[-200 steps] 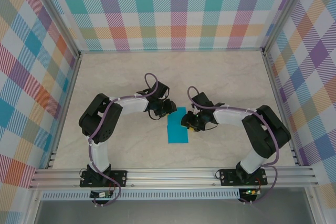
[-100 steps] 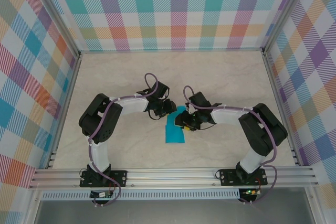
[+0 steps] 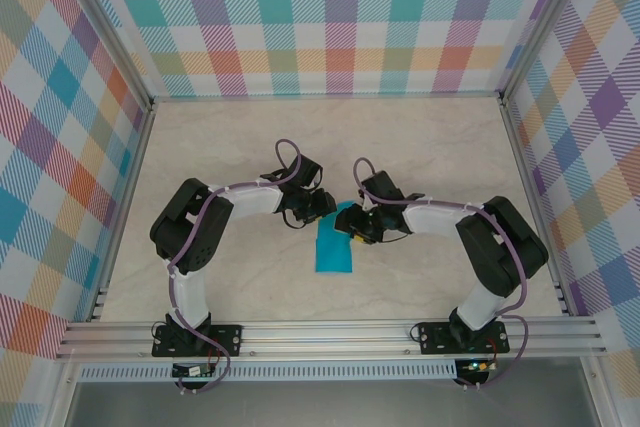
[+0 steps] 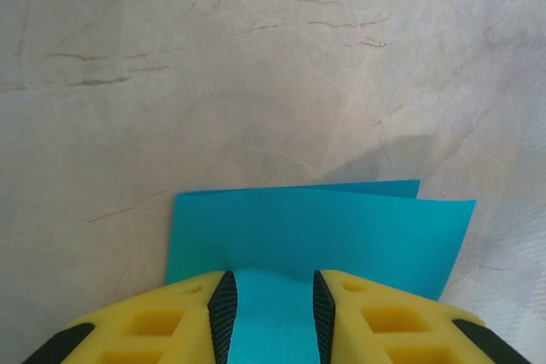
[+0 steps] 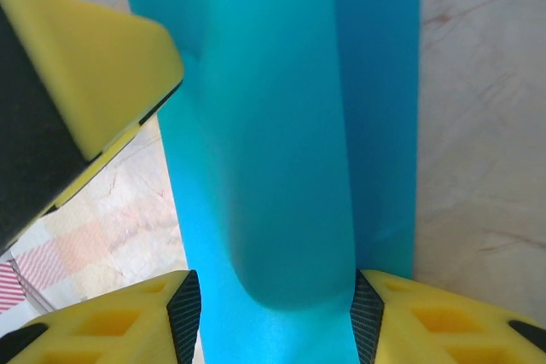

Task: Fold a paper plane with a square sheet of paper (pick it up from the middle)
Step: Third fold the triangle at the center of the table.

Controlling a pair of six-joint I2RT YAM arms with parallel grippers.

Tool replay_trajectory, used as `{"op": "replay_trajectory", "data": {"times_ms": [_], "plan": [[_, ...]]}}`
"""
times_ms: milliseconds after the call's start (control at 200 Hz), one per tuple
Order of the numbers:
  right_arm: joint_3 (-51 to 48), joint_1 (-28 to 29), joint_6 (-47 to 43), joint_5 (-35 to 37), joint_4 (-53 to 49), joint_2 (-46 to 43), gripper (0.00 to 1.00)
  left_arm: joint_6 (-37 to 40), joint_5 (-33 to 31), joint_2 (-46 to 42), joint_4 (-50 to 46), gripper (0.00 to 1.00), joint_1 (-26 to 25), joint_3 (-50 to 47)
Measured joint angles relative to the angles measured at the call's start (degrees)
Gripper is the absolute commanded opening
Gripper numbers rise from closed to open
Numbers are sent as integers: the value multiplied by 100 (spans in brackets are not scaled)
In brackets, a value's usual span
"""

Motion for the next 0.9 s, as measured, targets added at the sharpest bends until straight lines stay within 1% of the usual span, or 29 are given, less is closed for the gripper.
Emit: {"op": "replay_trajectory", "data": {"times_ms": [180,355,615,740,900], "plan": [[50,-59,-39,-20,2,15,52,0,0,0,0,33,0,0],[317,-96,-192,-122,2,155,52,-22,0,0,2,33,2,0],[356,-190,-352,-315,2,225,50,-85,7,0,0,33,22,-4],[284,-203,-354,-466,129,212,50,-87,9,0,0,33,22,-4],[-55,-203,-354,-592,227,20,50,-87,7,0,0,33,20,-4]]}}
